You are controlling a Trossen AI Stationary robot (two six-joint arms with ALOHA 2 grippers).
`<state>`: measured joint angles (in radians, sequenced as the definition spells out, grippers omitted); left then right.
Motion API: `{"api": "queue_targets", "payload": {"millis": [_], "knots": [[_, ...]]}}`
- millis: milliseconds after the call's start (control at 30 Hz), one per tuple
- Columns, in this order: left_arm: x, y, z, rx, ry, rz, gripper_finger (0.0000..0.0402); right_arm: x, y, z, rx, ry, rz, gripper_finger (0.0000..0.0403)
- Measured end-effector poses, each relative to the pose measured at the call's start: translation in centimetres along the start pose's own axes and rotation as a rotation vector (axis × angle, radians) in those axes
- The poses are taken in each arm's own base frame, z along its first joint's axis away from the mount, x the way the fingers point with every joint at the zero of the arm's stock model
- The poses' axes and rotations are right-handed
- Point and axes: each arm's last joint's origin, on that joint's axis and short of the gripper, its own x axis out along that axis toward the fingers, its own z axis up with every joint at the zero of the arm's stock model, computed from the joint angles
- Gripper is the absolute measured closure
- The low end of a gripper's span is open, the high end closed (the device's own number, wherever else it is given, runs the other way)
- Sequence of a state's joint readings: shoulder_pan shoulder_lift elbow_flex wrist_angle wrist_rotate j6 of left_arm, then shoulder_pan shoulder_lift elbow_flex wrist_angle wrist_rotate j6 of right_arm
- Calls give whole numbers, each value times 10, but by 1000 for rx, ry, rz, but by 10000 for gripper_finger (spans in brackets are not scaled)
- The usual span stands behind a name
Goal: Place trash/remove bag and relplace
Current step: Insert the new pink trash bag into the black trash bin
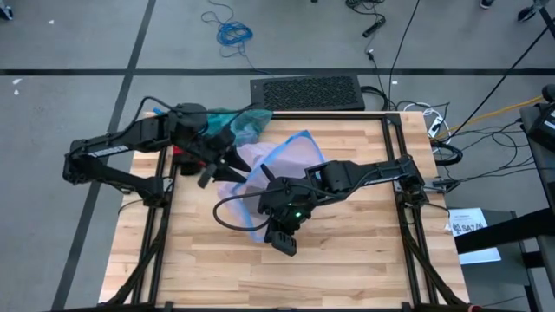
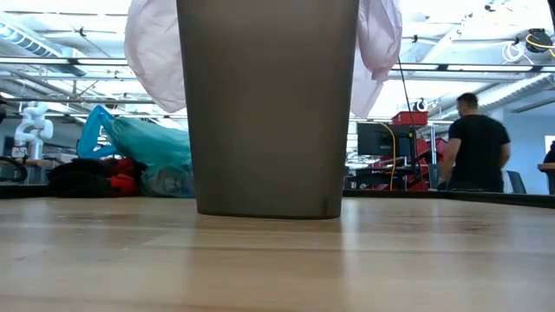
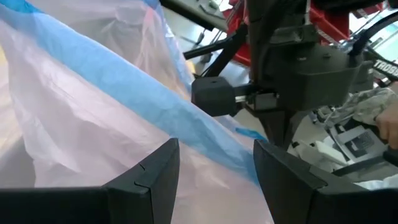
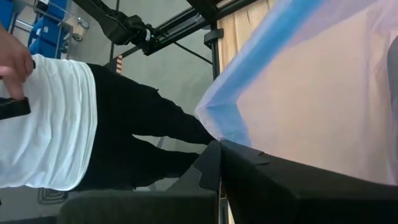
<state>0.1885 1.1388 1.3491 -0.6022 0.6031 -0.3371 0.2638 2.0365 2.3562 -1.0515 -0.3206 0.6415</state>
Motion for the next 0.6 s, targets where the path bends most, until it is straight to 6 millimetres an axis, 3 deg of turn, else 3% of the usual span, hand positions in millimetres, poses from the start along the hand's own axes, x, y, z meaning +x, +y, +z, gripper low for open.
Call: {"api": "queue_targets", "payload": {"millis": [333, 433, 533, 600], "knots": [[30, 15, -4, -46, 94, 16, 219, 0, 0, 0, -10, 0, -1, 403], [32, 17, -4, -51, 98, 21, 273, 0, 1, -1, -11, 1, -1, 403], [26, 18, -4, -39, 94, 30, 364, 1, 3, -2, -15, 4, 0, 403], [21, 17, -5, -35, 95, 38, 389, 2, 5, -4, -20, 8, 4, 403]]}}
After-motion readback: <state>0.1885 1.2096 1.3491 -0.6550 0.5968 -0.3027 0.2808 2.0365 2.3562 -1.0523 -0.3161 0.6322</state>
